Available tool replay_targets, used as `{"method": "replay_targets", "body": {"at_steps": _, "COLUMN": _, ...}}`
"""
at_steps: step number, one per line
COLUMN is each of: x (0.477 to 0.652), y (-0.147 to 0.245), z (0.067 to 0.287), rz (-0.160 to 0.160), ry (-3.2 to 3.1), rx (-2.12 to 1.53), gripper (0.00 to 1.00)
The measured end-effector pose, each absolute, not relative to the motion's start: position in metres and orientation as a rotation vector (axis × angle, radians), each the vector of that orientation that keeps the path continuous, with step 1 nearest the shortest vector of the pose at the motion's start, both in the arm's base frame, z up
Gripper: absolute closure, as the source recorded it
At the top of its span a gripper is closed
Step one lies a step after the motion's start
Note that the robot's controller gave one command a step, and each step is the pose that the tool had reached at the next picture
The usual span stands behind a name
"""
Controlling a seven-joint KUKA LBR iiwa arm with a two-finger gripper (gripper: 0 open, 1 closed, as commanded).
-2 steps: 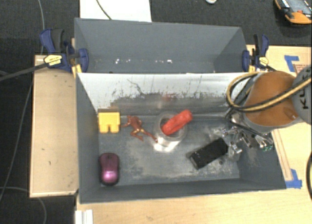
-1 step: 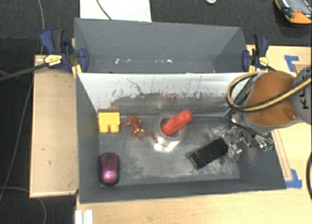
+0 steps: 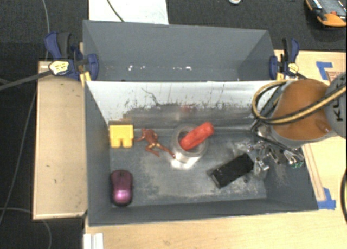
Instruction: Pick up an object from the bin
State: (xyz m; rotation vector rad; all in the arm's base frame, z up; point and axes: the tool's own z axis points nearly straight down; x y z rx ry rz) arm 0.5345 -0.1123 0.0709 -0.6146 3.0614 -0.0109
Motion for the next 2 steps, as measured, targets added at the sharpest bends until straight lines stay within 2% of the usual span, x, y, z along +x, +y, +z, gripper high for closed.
{"method": "replay_targets", "body": {"at_steps": 2, "x": 0.5345, "y": -0.1123, "z": 0.0709, "rz": -0.011, "ry": 3.062, "rx": -0.613, "gripper": 1.00}}
